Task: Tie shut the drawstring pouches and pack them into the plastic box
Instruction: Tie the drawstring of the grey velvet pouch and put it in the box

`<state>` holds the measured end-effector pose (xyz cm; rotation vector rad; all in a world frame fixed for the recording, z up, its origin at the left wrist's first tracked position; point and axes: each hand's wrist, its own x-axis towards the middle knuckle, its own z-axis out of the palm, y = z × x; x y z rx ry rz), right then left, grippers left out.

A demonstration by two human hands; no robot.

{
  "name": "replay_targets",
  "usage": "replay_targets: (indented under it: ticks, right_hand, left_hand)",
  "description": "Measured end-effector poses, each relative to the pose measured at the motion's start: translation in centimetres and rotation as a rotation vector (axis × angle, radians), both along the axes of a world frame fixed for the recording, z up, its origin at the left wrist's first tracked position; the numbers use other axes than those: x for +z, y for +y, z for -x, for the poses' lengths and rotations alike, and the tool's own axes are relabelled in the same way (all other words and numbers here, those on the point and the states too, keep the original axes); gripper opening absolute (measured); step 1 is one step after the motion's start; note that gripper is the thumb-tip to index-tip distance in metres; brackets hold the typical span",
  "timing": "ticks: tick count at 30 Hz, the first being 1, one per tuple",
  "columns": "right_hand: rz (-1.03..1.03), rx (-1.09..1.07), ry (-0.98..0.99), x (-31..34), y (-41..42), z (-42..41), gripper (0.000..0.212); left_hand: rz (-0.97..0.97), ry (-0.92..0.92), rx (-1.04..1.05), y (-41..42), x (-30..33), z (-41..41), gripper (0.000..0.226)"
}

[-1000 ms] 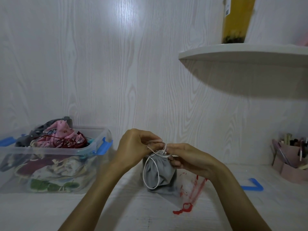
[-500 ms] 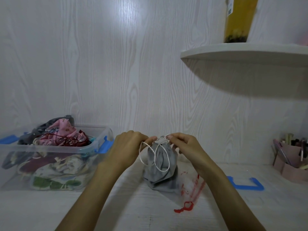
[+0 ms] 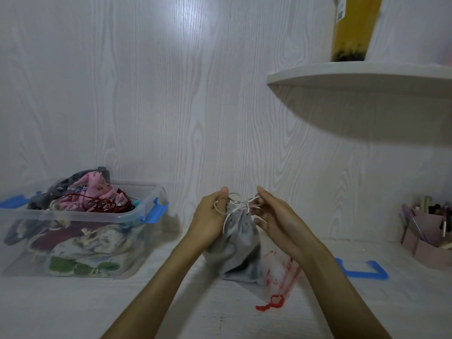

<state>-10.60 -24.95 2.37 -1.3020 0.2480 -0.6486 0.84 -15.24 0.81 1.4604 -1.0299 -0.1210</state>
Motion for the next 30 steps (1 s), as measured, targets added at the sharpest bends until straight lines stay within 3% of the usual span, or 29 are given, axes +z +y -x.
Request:
replay_targets:
  ticks: [4, 6, 9, 12, 14, 15, 17, 19, 21, 26, 30]
  right_hand:
    - [-0.095, 0.02, -0.08, 0.5, 0.1, 0.6, 0.035]
    - [0.002, -0.022, -0.032, 0.7, -0.3, 1.0, 0.036]
    - [0.313, -0.127, 0.173, 1.3, -1.2, 2.1, 0.04]
    - [0.214, -0.049, 0.102, 1.9, -1.7, 3.2, 0.025]
    - [-0.076, 0.064, -0.083, 2.0, -1.5, 3.2, 0.019]
    - [-0.206, 0.118, -0.175, 2.0, -1.1, 2.9, 0.022]
    - [-0.395, 0.189, -0.311, 1.7, -0.2, 2.1, 0.026]
    - [-0.502, 0.197, -0.387, 1.4, 0.4, 1.4, 0.024]
    - [-0.55, 0.161, -0.408, 1.2, 0.3, 1.0, 0.026]
    - [-0.555, 0.058, -0.286, 0.2, -0.9, 0.8, 0.03]
    - [-0.445, 0.071, -0.124, -0.1, -0.5, 0.0, 0.033]
  left_hand:
    - [-0.018, -0.016, -0.144, 0.4, 0.3, 0.3, 0.043]
    - [-0.025, -0.035, -0.173, 0.7, 0.5, -0.1, 0.042]
    - [-0.059, -0.075, -0.122, 1.5, 0.8, -1.4, 0.045]
    - [-0.08, -0.088, 0.017, 2.3, 1.7, -2.0, 0.041]
    - [-0.102, 0.086, 0.037, 2.3, 2.3, -1.6, 0.034]
    - [-0.084, 0.273, -0.039, 2.2, 2.4, -1.4, 0.033]
    - [0.055, 0.744, -0.325, 1.9, 2.6, -0.9, 0.035]
    - [0.184, 1.059, -0.547, 1.9, 2.7, -0.7, 0.035]
    - [0.188, 1.123, -0.562, 2.0, 2.7, -0.8, 0.033]
    - [0.066, 1.068, -0.43, 2.4, 2.0, -2.1, 0.026]
    - [0.074, 1.092, -0.395, 2.5, 1.4, -2.5, 0.03]
